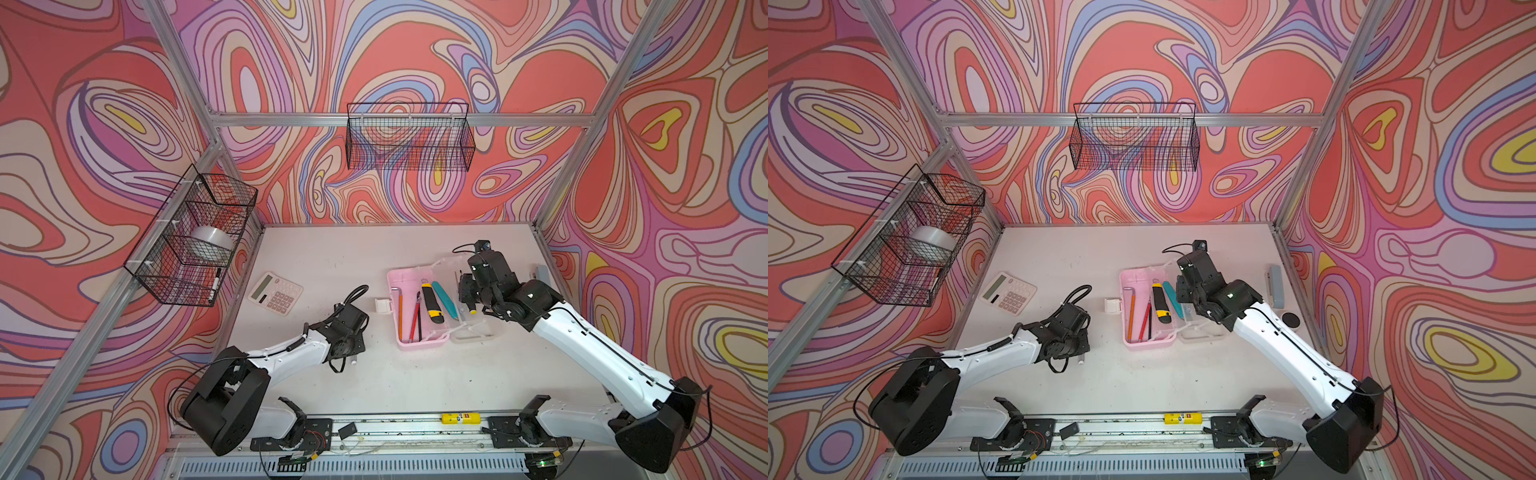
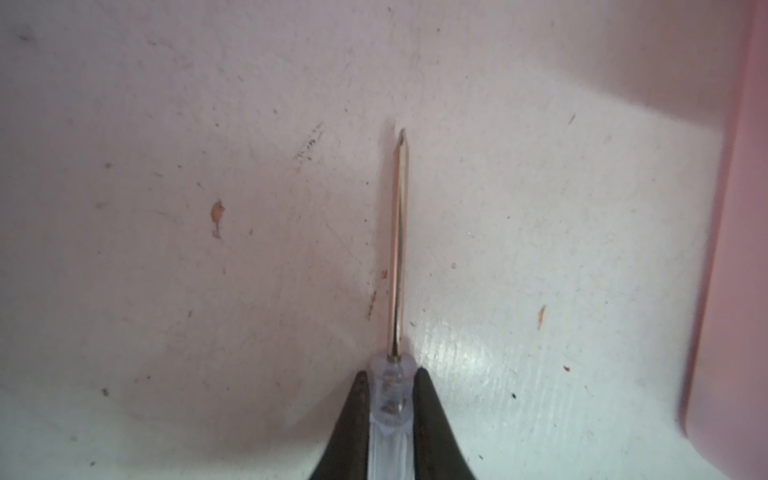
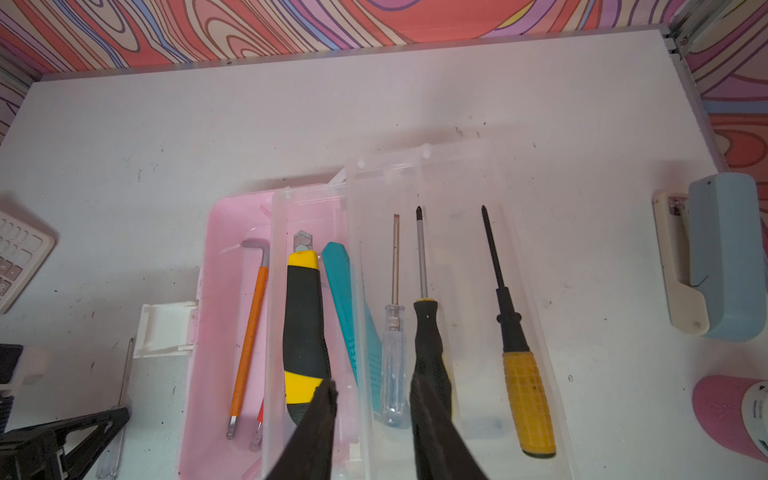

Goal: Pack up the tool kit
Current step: 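Grasp the last clear-handled screwdriver with the left gripper while the right gripper hovers, then lift the clear-handled screwdriver toward the box with the left gripper while the right draws back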

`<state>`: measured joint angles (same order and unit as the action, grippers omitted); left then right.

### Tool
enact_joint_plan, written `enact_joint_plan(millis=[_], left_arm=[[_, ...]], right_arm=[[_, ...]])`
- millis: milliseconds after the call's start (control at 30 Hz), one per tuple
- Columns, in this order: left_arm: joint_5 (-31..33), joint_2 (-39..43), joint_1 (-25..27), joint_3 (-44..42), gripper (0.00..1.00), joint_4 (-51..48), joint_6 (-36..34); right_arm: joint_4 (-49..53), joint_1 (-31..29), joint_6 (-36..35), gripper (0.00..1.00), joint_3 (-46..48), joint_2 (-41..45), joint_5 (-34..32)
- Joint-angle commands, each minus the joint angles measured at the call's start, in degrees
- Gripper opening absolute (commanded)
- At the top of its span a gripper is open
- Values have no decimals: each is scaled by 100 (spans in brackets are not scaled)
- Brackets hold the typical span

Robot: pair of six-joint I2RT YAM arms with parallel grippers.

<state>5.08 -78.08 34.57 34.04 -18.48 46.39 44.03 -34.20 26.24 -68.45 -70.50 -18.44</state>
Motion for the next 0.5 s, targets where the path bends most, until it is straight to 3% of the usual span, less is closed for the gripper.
enact_joint_plan(millis=[0, 100, 467], left_arm=[[97, 8, 33, 16, 12, -501, 116], [133, 203, 35, 18, 0, -556, 157], [484, 2024, 32, 513, 0, -1538, 242]], right_arm=[[-145, 20, 44, 32, 55, 26, 77], [-164, 18, 43, 32, 34, -16, 141], [-253, 35, 204, 33, 94, 130, 68]])
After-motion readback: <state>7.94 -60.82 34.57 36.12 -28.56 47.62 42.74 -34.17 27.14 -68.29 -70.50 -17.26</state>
